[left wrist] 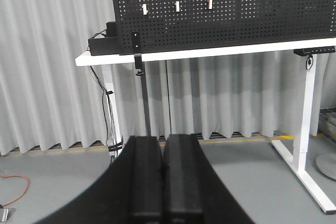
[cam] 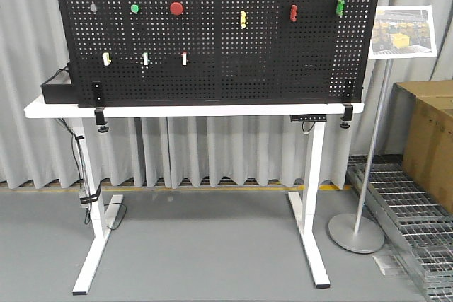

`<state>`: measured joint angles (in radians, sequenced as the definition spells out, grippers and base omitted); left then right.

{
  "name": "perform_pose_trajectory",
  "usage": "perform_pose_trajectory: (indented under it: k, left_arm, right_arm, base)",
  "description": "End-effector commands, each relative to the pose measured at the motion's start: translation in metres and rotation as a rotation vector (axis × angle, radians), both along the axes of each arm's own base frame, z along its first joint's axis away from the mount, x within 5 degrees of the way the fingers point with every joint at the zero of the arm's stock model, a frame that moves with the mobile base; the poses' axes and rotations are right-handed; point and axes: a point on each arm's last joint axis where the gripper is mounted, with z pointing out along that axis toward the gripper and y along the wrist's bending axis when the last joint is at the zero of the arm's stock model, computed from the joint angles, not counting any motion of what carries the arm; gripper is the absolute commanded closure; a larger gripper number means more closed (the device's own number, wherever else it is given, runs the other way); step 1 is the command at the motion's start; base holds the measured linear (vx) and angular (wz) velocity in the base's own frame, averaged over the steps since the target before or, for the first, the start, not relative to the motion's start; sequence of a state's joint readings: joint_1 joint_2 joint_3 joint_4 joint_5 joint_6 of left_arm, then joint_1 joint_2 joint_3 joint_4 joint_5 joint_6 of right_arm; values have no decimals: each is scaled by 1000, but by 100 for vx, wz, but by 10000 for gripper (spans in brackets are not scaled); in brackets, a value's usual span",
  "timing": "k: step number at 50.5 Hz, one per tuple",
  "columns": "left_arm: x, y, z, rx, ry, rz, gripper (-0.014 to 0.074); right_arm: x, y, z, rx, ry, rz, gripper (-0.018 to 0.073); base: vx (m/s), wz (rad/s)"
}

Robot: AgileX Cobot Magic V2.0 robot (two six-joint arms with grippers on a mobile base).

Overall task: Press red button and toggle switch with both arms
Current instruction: 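Drive the base forward up to the black pegboard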

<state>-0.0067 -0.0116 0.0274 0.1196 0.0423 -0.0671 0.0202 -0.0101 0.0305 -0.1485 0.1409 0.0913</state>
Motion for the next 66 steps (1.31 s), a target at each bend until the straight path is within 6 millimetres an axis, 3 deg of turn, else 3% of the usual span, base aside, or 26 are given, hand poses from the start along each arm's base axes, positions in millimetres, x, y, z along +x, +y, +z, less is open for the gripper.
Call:
perform_pose_trajectory:
  k: [1, 29, 66]
  left_arm:
    - [0, -1, -2, -13, -61, -13, 594]
    - [0, -1, -2, -13, -61, -13, 594]
    - [0, -1, -2, -13, -61, -13, 594]
  right_arm:
    - [0, 1, 4, -7, -82, 8, 563]
    - [0, 1, 4, -7, -81, 8, 563]
    - [0, 1, 4, -7, -81, 8, 563]
  base:
    - [2, -2]
    - [19, 1]
    - [48, -1]
